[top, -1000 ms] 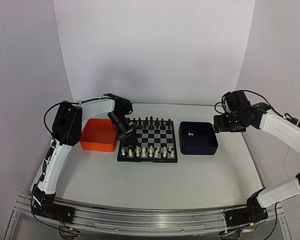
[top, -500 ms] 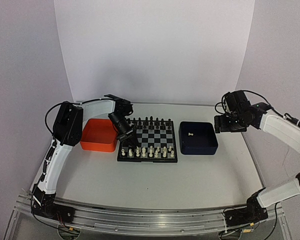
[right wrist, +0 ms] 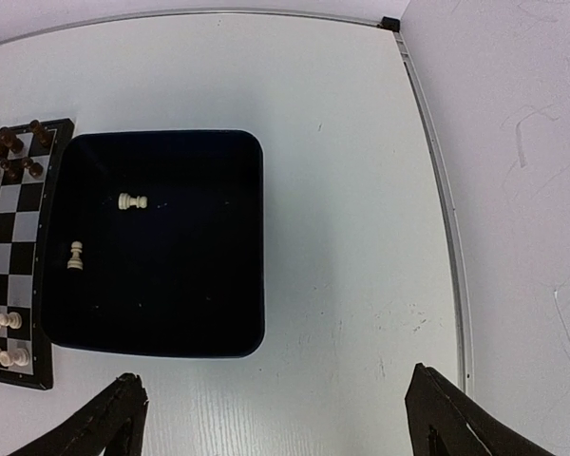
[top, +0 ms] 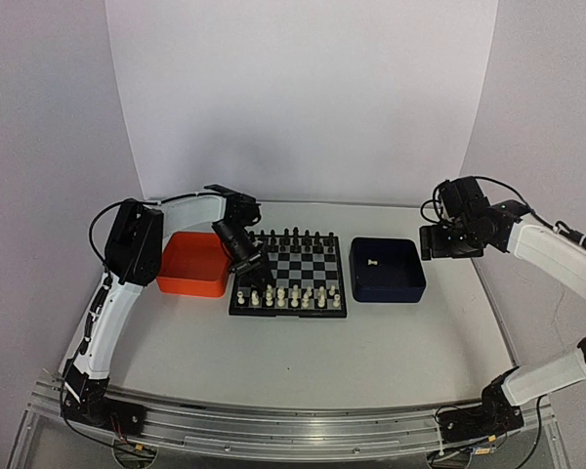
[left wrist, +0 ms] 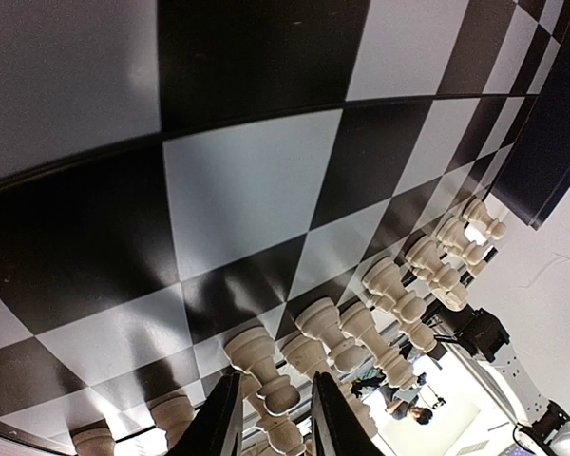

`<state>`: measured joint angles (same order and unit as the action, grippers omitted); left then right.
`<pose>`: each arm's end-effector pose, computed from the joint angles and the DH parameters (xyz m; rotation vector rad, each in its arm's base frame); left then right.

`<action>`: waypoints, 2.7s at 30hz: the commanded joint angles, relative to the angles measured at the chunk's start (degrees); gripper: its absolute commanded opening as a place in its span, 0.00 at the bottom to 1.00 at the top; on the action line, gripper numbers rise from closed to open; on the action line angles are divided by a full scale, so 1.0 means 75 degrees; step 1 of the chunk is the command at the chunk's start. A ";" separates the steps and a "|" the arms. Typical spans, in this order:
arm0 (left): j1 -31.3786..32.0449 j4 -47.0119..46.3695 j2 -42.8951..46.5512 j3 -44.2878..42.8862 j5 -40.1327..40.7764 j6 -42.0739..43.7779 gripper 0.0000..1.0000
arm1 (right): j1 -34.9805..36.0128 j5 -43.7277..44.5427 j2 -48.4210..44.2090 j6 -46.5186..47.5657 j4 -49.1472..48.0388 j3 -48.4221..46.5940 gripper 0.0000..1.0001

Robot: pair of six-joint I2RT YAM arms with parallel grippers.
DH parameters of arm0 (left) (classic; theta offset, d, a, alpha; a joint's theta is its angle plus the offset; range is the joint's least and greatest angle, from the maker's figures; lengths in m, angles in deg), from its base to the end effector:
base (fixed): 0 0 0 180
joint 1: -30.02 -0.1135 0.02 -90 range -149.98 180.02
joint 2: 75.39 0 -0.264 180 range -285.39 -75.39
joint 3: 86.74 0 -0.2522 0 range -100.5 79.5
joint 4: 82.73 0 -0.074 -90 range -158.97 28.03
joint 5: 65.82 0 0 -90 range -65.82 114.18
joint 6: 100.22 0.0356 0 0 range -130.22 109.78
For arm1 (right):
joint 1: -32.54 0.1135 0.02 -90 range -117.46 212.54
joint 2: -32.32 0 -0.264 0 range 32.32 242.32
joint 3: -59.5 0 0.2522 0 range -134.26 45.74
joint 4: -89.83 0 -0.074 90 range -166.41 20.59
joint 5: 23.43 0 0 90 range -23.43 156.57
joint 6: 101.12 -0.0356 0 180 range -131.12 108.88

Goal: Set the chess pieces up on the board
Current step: Place the chess piece on the chessboard, then pick up the chess piece from the storage box.

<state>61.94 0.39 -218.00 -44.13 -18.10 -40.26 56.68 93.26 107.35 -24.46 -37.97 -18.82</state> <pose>0.3980 -0.2761 0.1506 -0.0582 -2.6433 0.8962 0.2558 0.0971 0.3033 -0.0129 2.3217 -0.2411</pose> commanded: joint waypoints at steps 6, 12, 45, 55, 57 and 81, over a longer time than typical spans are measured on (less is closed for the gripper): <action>-0.0011 -0.0034 0.0016 -0.0587 0.0074 0.0032 0.29 | 0.0017 0.0122 -0.0131 0.0033 0.0040 -0.0053 0.92; -0.0022 0.0046 0.0191 -0.0718 0.0295 0.0043 0.30 | 0.0022 0.0087 -0.0160 0.0018 0.0042 -0.0061 0.92; -0.0096 -0.6294 0.6392 0.2871 0.5368 0.1701 1.00 | -0.1105 -0.4961 0.2235 0.3243 -0.0147 -0.1835 0.97; -0.0107 -0.7566 0.6253 0.3834 0.6777 0.1587 1.00 | -0.1891 -0.6618 0.3609 0.5824 -0.0085 -0.2510 0.98; -0.0107 -0.7773 0.6194 0.3949 0.7056 0.1459 1.00 | -0.1936 -0.6497 0.3880 0.6322 -0.0078 -0.2557 0.98; -0.0109 -0.9372 0.3479 0.1948 0.8842 0.1769 1.00 | -0.1942 -0.6516 0.6416 0.8001 0.0502 -0.4725 0.95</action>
<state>61.35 -69.94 -192.30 -24.54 48.35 -27.52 41.86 47.41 154.49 36.79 -37.20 -51.12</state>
